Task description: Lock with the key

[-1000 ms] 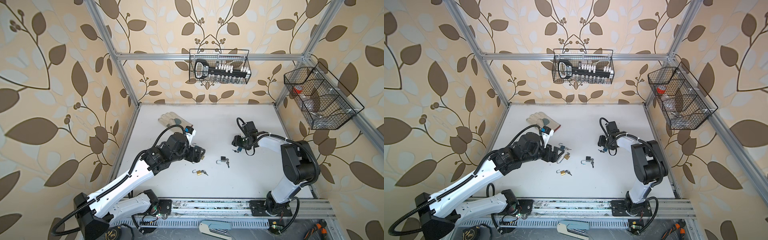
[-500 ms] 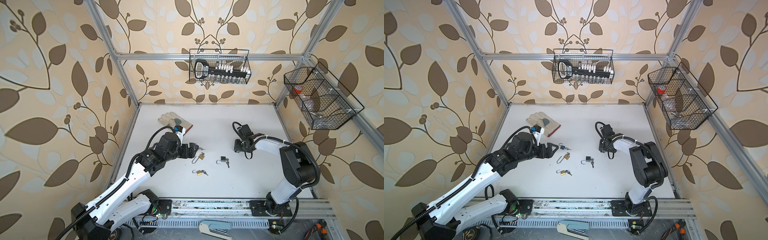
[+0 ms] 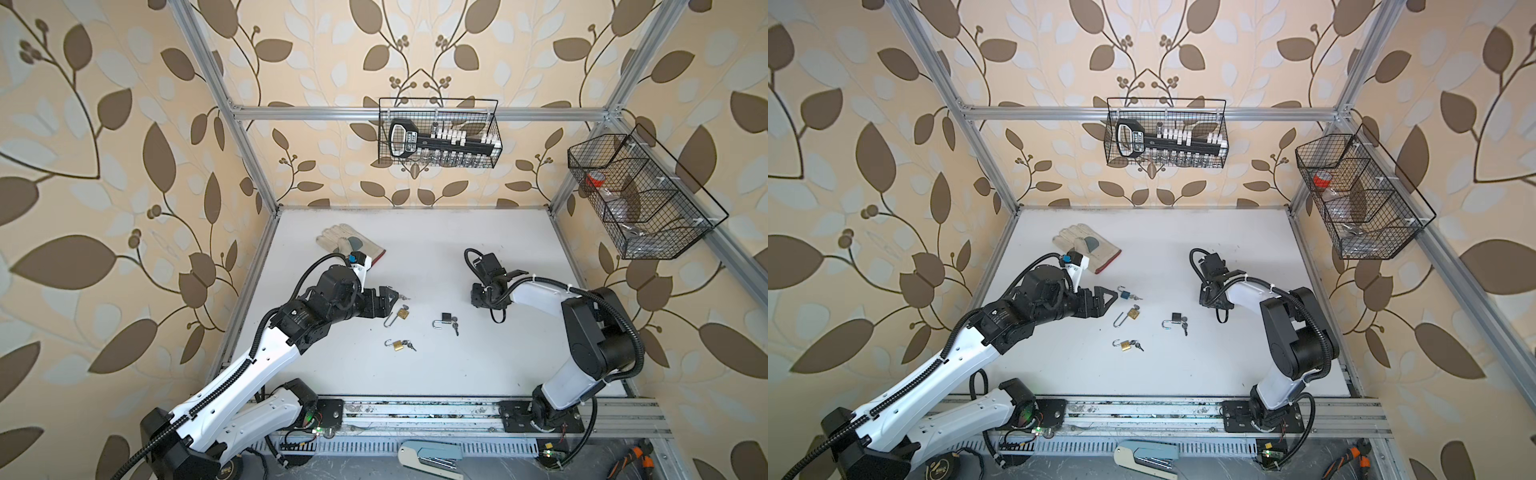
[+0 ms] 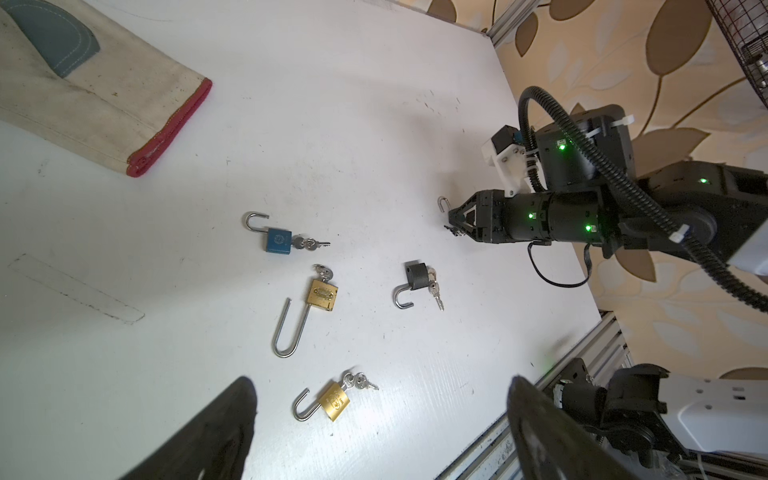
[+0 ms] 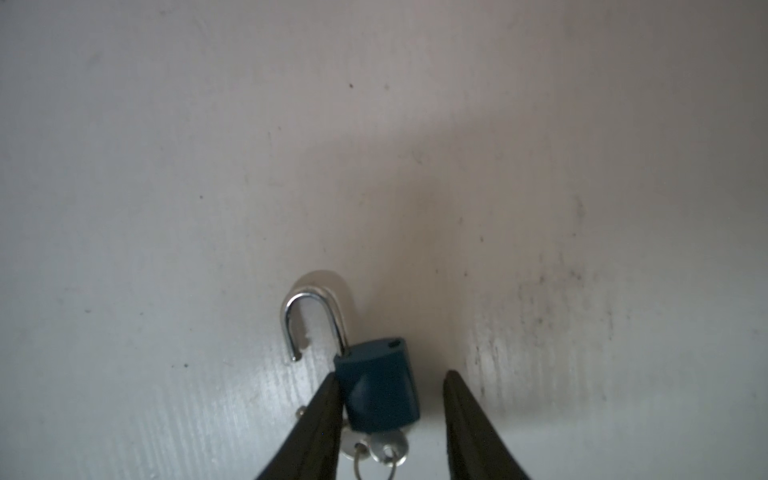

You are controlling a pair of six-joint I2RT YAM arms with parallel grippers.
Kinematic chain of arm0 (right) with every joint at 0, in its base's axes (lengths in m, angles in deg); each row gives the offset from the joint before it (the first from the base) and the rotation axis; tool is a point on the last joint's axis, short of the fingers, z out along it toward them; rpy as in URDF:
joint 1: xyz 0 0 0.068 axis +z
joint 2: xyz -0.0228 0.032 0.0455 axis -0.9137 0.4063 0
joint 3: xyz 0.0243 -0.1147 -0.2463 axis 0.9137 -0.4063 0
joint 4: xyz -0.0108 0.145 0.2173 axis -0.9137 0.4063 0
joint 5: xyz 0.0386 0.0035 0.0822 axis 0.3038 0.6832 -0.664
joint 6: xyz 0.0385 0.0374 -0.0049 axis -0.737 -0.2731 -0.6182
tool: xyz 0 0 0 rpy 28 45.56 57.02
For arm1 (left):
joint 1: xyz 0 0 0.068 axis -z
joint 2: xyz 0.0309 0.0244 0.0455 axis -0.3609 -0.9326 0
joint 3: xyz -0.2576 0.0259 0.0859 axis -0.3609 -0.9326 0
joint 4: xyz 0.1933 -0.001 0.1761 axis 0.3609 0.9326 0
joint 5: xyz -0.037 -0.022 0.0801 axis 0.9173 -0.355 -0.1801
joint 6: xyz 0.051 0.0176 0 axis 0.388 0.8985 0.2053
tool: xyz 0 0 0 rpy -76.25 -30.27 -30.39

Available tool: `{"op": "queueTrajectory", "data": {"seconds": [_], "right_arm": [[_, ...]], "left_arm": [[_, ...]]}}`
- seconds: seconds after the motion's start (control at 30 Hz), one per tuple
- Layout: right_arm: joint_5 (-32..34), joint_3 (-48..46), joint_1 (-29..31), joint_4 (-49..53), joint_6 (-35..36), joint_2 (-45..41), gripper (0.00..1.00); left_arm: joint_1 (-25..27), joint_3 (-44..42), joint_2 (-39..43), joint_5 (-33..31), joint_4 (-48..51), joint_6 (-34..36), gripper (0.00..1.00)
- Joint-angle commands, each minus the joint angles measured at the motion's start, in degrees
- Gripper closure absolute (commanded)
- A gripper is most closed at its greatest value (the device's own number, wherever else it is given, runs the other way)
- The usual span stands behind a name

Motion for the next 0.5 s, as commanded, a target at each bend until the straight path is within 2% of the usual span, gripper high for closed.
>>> {"op": "queueTrajectory", "data": {"seconds": [0.0, 0.37, 0.47], "right_arm": [[-1.0, -1.5, 0.2, 3.0, 0.2, 1.2, 0.63], [0.1, 1.1, -0.1, 3.3, 3.4, 4.1, 0.66], [0.5, 1.8, -0.2, 3.5, 3.8, 4.7, 0.70]], "left_arm": [[-0.6, 0.6, 0.3, 0.8, -1.8, -0.3, 0.06], [-0.6, 3.3, -1.4, -0.7, 0.1, 0.2, 0.06], [-0.6, 3.5, -0.9, -0.7, 0.2, 0.3, 0.05]]}}
